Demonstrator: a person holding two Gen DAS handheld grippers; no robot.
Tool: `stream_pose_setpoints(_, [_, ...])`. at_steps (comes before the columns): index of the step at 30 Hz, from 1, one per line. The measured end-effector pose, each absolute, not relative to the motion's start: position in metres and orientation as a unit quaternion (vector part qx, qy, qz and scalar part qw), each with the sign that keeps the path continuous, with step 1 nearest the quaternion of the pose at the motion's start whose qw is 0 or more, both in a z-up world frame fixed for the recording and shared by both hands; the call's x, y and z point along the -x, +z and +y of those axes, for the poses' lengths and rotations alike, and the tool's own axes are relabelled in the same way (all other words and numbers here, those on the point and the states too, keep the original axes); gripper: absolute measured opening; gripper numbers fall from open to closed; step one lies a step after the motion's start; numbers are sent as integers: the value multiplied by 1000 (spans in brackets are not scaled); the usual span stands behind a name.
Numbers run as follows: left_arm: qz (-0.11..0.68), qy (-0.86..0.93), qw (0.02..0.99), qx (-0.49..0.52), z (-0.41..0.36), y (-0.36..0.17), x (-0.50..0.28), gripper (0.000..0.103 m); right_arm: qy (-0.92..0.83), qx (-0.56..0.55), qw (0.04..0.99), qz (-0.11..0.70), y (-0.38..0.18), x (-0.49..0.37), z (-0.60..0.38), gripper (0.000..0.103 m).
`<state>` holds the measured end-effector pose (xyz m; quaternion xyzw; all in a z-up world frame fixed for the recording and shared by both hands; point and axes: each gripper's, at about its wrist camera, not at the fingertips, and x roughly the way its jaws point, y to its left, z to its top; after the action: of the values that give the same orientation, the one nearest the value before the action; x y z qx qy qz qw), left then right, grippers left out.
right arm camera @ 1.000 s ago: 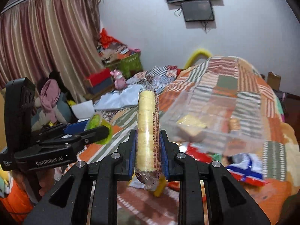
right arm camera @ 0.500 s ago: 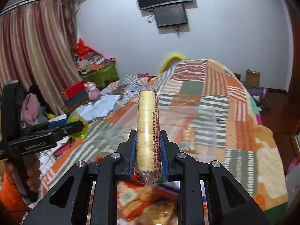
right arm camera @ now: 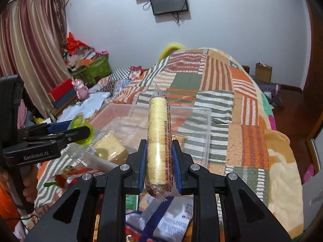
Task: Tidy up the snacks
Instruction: 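Place jelly cup in the box with left tool while right tool places the roll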
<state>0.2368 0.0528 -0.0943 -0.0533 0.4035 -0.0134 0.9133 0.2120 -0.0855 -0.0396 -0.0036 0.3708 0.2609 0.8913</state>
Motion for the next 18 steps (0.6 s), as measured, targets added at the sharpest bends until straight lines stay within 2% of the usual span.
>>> stream_pose_setpoints(18, [457, -13, 889, 28, 53, -127, -263, 60, 303, 78, 843, 438, -75, -241, -35, 21])
